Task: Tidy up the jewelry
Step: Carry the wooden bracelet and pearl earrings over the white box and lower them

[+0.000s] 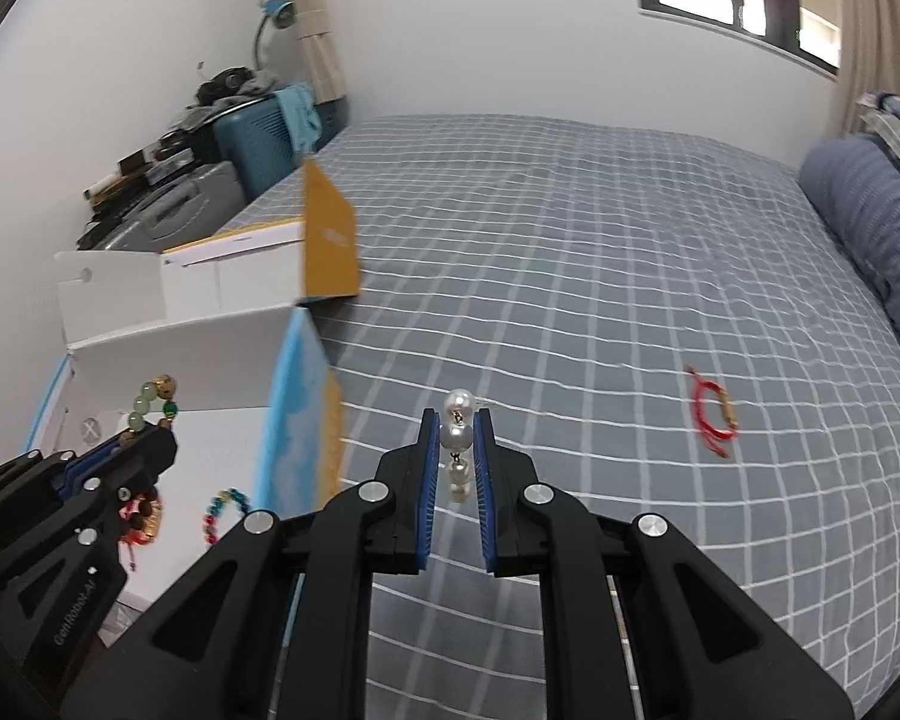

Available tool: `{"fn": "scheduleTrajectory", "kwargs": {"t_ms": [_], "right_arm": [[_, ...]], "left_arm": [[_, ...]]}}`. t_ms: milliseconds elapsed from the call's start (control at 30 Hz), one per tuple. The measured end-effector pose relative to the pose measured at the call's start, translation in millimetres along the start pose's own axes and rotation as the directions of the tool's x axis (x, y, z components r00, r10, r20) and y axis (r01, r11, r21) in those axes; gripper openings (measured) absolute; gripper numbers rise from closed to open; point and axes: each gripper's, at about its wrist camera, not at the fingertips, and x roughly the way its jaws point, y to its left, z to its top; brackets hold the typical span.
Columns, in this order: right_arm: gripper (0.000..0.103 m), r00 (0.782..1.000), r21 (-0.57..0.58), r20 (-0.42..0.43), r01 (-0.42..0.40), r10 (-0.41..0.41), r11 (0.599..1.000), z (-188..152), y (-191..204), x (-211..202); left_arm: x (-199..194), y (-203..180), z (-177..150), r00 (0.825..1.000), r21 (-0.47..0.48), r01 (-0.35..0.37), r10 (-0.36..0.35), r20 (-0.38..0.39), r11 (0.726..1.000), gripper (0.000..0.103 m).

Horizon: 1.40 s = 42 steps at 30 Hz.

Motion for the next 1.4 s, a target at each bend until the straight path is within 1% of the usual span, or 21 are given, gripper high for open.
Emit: {"fn": "scheduleTrajectory", "kwargs": {"t_ms": [333,467,700,867,967,1067,1167,1267,1400], "right_arm": [[0.011,0.996,-0.090,-0.021,-0.085,0.083,0.992,0.0,76.6,8.7],[0.011,0.992,-0.122,-0.042,-0.121,0.116,0.985,-6.7,105.0,17.1],[0.011,0.985,-0.162,-0.085,-0.161,0.149,0.974,-21.9,149.9,34.7],[0.011,0.980,-0.163,-0.138,-0.169,0.147,0.972,-31.3,168.6,55.0],[0.011,0.976,-0.166,-0.180,-0.155,0.125,0.974,-36.1,176.0,69.1],[0.011,0.968,-0.175,-0.223,-0.156,0.115,0.972,-40.3,180.9,82.5],[0.011,0.962,-0.185,-0.255,-0.146,0.095,0.972,-45.7,184.2,93.6],[0.011,0.962,-0.181,-0.257,-0.143,0.094,0.973,-46.3,182.4,95.1],[0.011,0.961,-0.188,-0.261,-0.141,0.089,0.972,-46.9,183.8,95.8]], "left_arm": [[-11.1,55.8,-7.6,0.998,-0.060,-0.070,0.070,-0.005,0.996,0.008],[-13.1,79.7,-13.1,0.995,-0.088,-0.102,0.101,-0.014,0.991,0.008],[-9.0,117.3,-26.4,0.988,-0.130,-0.152,0.147,-0.047,0.980,0.008],[4.5,143.8,-38.6,0.979,-0.154,-0.191,0.178,-0.096,0.969,0.008],[15.1,157.1,-45.6,0.973,-0.163,-0.208,0.188,-0.132,0.964,0.008],[23.0,165.0,-51.1,0.968,-0.164,-0.217,0.190,-0.164,0.962,0.008],[34.8,170.2,-56.1,0.962,-0.166,-0.206,0.169,-0.213,0.965,0.008],[45.0,171.3,-60.3,0.955,-0.162,-0.209,0.166,-0.244,0.964,0.008],[45.2,171.1,-60.4,0.955,-0.158,-0.213,0.172,-0.240,0.964,0.008]]}}
